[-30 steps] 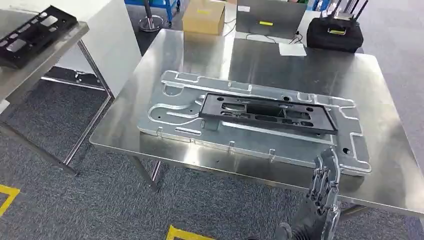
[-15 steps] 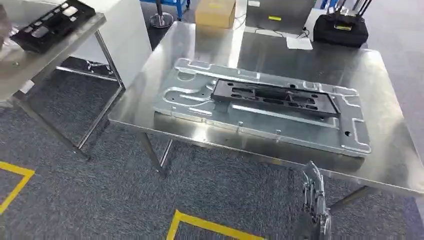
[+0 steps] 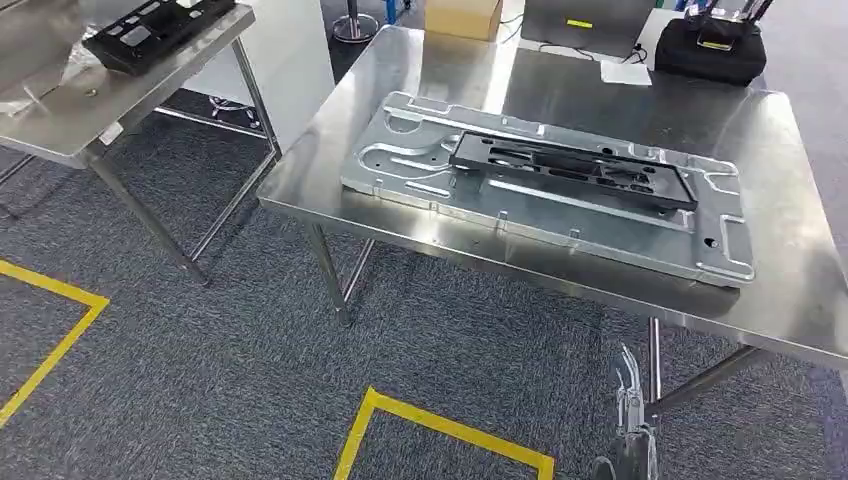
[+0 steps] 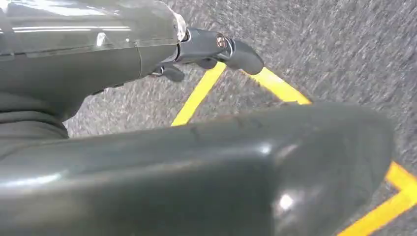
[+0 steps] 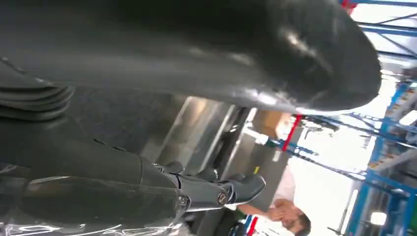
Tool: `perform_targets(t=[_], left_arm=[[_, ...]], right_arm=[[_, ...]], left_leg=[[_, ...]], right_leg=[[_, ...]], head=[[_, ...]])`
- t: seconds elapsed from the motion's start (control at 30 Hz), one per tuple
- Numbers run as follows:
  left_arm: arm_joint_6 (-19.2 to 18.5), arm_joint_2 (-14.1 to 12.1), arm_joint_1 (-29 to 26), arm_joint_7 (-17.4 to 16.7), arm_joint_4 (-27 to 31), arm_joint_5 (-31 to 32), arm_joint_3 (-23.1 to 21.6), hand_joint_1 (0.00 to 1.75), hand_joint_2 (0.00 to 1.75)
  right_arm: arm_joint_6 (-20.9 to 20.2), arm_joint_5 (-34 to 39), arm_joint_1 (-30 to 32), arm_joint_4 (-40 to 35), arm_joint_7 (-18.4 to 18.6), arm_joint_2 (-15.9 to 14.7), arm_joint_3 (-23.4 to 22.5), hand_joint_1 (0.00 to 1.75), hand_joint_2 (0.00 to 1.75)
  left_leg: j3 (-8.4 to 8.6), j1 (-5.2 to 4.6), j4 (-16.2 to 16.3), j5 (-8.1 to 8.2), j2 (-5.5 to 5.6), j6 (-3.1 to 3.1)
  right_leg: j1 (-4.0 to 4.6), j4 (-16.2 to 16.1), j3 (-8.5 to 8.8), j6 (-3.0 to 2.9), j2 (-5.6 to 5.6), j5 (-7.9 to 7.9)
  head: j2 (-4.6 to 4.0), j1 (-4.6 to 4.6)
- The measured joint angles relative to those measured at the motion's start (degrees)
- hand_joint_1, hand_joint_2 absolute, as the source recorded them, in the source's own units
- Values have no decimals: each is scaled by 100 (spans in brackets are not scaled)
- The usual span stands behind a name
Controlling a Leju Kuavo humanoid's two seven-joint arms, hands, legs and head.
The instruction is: Take the parts from the cabinet and place them on the table.
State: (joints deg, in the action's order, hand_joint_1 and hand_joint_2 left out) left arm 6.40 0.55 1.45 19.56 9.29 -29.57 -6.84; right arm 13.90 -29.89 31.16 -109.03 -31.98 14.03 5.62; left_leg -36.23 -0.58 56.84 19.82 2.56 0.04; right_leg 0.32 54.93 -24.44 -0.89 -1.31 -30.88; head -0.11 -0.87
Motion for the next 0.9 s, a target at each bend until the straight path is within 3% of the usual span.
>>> perform_targets(t=[0.03,0.07,0.1,0.13,0.17,0.2,0.23,0.27,0.3,0.33,0.37,0.4,0.43,0.5,0.53,0.6,0.67,0.7,0.73,0.77,0.8,0.83,0.87,0.9], left_arm=[[0,-11,-11,0,-7,7,2,0,0],[0,-11,-7,7,-7,11,2,0,0],[0,-7,-2,-2,-7,9,2,0,0],[0,0,-6,-2,-7,11,2,0,0],[-2,2,-7,-4,-7,18,2,0,0],[0,2,-6,-4,-7,24,2,0,0],[-2,2,-3,-7,-7,26,2,0,0],[0,2,-2,-7,-7,29,2,0,0],[0,2,-1,-9,-5,29,2,0,0],[0,2,6,-9,-5,31,2,0,0],[0,11,31,-11,2,35,2,0,0],[7,17,49,-13,9,37,2,0,0],[18,17,52,-17,6,44,2,0,0],[33,17,35,-22,6,55,2,0,0],[48,17,10,-33,4,50,2,0,0],[77,13,31,-44,4,57,2,0,0],[105,11,25,-42,4,79,4,0,0],[105,11,20,-41,4,83,4,0,0],[114,11,14,-37,4,92,7,0,0],[114,11,11,-33,4,94,4,0,0],[114,11,11,-26,4,94,6,0,0],[116,11,12,-24,4,94,4,0,0],[116,13,19,-24,6,94,4,0,0],[116,11,30,-26,6,94,4,0,0]], right_arm=[[-18,-117,-18,95,0,71,-110,0,0],[-55,-231,-44,215,7,156,-266,0,0],[-79,-259,-78,362,9,239,-436,0,0],[-90,-256,-123,548,13,296,-622,0,0],[-63,-248,-182,762,44,326,-817,0,0],[-19,-250,-272,1016,52,352,-1031,0,0],[0,-252,-365,1278,48,383,-1258,0,0],[-2,-226,-454,1532,52,405,-1477,0,0],[-56,-150,-579,1839,48,416,-1706,0,0],[-145,-112,-757,2241,-24,429,-1995,0,0],[-203,-130,-950,2658,-92,433,-2343,0,0],[-203,-241,-1146,3093,-145,444,-2732,0,0],[-181,-395,-1368,3568,-210,444,-3157,0,0],[-6,-720,-1695,4389,-214,442,-3892,0,0],[156,-928,-1861,4815,-168,431,-4227,0,0],[536,-1418,-2131,5659,92,378,-4841,0,0],[806,-1766,-2331,6412,393,298,-5322,0,0],[848,-1839,-2427,6738,569,260,-5516,0,0],[866,-1883,-2515,7042,742,214,-5677,0,0],[868,-1909,-2596,7324,897,166,-5815,0,0],[859,-1937,-2669,7571,1083,127,-5938,0,0],[835,-1965,-2742,7809,1269,86,-6056,0,0],[798,-2001,-2803,8021,1450,44,-6161,0,0],[752,-2031,-2849,8200,1638,20,-6247,0,0]], left_leg=[[-30,32,47,69,-34,-11],[-132,27,206,361,-105,-28],[-249,58,542,769,-154,-63],[-356,83,975,1120,-170,-106],[-437,105,1415,1340,-180,-150],[-460,127,1748,1343,-189,-186],[-397,147,1862,1163,-201,-215],[-218,172,1756,890,-219,-239],[51,197,1474,677,-244,-253],[463,219,970,634,-314,-264],[829,219,424,916,-443,-275],[1059,134,0,1078,-454,-206],[967,124,9,1081,-436,-99],[910,85,10,1007,-374,17],[863,118,-58,906,-364,107],[694,112,-54,762,-344,193],[505,88,-49,638,-287,225],[403,72,-40,563,-227,224],[308,65,-35,508,-187,216],[215,62,-28,441,-140,200],[143,62,-22,387,-96,183],[86,63,-18,331,-43,162],[51,69,-11,279,-1,131],[7,29,13,247,34,101]], right_leg=[[-56,-27,-58,-34,67,90],[-52,-26,-143,-81,96,152],[-54,-21,-227,-102,140,218],[-53,-12,-315,-99,180,287],[-52,6,-414,-86,237,354],[-53,37,-524,-70,287,415],[-56,77,-630,-51,337,462],[-62,132,-742,-24,386,506],[-70,185,-838,2,436,541],[-81,248,-938,39,473,573],[-63,312,-996,79,508,602],[-66,356,-1037,126,538,634],[-64,344,-1033,173,586,684],[-99,317,-1045,257,660,782],[-124,341,-1080,303,622,775],[-141,737,-1223,347,287,116],[-140,1567,-1412,355,178,-512],[-139,1918,-1462,347,167,-595],[-137,2017,-1412,335,159,-490],[-132,1910,-1262,316,151,-231],[-125,1624,-1020,292,132,10],[-122,1140,-669,260,71,162],[-127,583,-279,223,-125,116],[-104,134,-28,190,-229,-32]], head=[[0,2],[0,-7],[0,-37],[0,-33],[0,-35],[0,-35],[0,-37],[0,-37],[0,-35],[0,-37],[0,-42],[0,-37],[0,-20],[0,-24],[0,-26],[-2,-11],[0,-9],[0,-7],[0,-9],[0,-9],[0,-9],[0,-9],[0,-9],[0,-11]])
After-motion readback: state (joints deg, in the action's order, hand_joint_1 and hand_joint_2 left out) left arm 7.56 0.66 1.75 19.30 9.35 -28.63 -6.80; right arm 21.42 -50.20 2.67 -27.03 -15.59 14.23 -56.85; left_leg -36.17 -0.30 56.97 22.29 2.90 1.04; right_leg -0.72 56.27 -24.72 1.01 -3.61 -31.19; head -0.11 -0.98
